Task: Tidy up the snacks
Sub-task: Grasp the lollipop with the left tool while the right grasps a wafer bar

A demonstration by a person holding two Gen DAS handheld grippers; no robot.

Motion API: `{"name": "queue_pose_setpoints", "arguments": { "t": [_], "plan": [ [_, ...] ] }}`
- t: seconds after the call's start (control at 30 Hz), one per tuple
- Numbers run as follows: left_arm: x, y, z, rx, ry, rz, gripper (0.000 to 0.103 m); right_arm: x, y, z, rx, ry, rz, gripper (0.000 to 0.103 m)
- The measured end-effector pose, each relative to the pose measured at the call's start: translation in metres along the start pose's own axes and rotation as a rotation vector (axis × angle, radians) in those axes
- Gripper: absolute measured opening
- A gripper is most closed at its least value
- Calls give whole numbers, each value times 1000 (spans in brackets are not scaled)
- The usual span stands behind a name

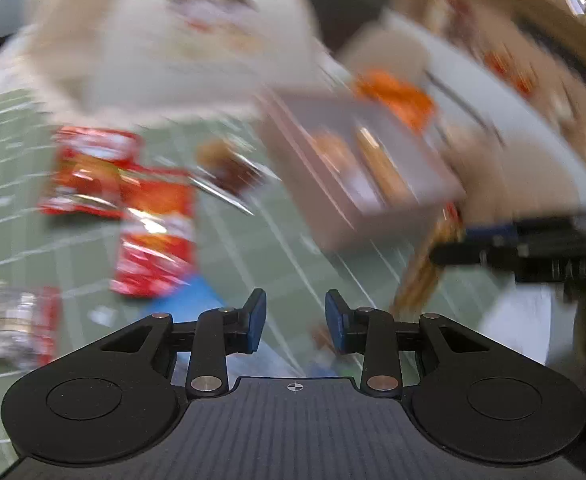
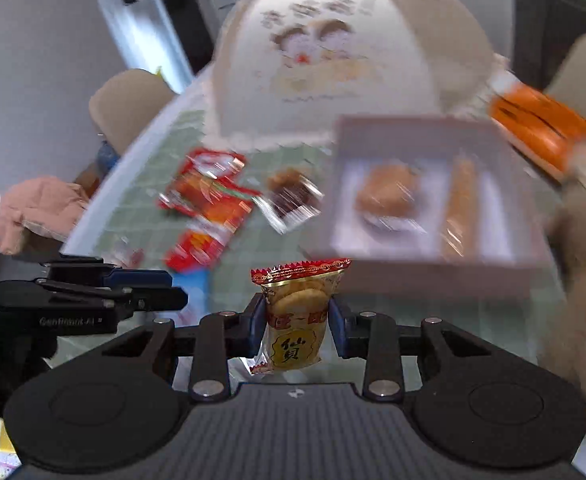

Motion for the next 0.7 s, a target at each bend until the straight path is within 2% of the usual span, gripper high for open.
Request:
{"name": "queue_pose_setpoints", "arguments": {
  "t": [0.07,0.17,0.23,0.37,0.47,0.6,0.7],
  "plan": [
    [19,-12,16,-64,-79,16,38,19,11,19,-5,-9,39,40],
    [26,-22,28,-107,-147,-39,38,42,29,41,10,-3,98,60],
    [27,-28,29,-122,-164,-60,38,48,36,55,4,34,124,65],
    [32,-43,29,-162,-172,-53,38,49,42,80,-27,160,141,65],
    [36,-52,32,-174,-174,-62,39,45,42,93,-55,204,128,65],
    [40,-53,43,-159,-163,-98,42,46,41,94,-41,127,109,66],
    [42,-43,50,-138,-125,-123,41,61,30,81,12,21,174,70]
  ]
}}
Point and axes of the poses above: each gripper's, at about its wrist camera, not at the fingertips, and y roughly against the way its jaws point, x to its right, z to its underside, the point moved 10 cm from there along -y, roughly the way its jaws point, and after that the axes turned 15 degrees about x, right-handed, at the moved point
